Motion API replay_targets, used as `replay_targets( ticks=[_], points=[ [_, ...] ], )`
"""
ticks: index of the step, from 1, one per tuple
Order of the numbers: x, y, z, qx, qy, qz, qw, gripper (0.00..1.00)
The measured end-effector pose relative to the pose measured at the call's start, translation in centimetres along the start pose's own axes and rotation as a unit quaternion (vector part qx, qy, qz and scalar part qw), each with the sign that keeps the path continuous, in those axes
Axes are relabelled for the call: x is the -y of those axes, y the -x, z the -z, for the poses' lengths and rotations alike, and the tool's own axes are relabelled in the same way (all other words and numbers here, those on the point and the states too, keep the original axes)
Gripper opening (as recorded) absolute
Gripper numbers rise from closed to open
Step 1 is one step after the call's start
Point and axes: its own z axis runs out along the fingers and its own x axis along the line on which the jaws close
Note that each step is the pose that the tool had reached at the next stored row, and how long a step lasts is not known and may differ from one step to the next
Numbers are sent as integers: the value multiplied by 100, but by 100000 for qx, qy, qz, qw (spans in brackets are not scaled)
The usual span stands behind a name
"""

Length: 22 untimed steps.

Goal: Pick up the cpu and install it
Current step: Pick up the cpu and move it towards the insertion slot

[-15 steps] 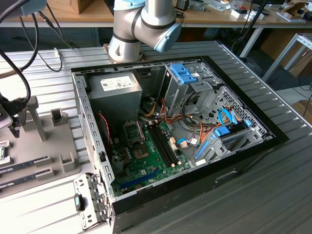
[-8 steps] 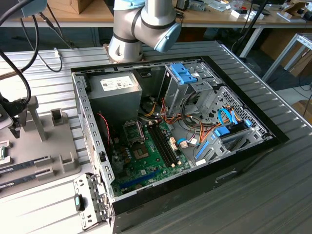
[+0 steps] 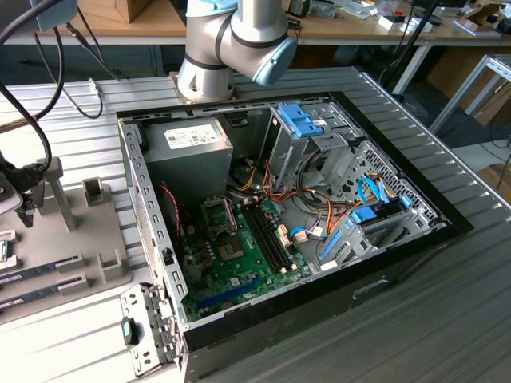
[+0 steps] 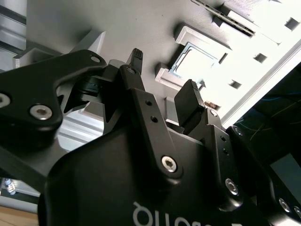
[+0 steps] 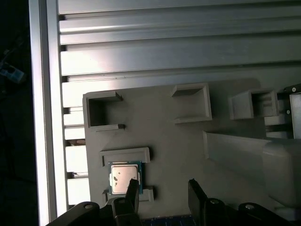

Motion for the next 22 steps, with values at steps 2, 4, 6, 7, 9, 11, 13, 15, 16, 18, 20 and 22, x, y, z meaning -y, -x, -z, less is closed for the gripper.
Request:
replay_targets(
  ticks=[2, 4, 6, 7, 9, 11, 13, 15, 16, 18, 20, 22],
  points=[
    [0, 0, -6, -3, -3, 0, 100000, 54],
    [0, 0, -11, -1, 0, 0, 100000, 54],
    [1, -1, -18, 0, 1, -2, 100000, 54],
    [1, -1, -21, 1, 0, 0, 100000, 54],
    [1, -1, -26, -2, -2, 0, 100000, 54],
    [2, -1, -33, 0, 0, 0, 100000, 54],
    [2, -1, -38, -3, -2, -1, 100000, 54],
    [2, -1, -43, -1, 0, 0, 100000, 54],
    [2, -1, -46, -1, 0, -1, 100000, 54],
    [2, -1, -51, -2, -1, 0, 100000, 54],
    [3, -1, -56, -4, -2, -1, 100000, 54],
    [3, -1, -61, -4, -1, 1, 100000, 54]
  ],
)
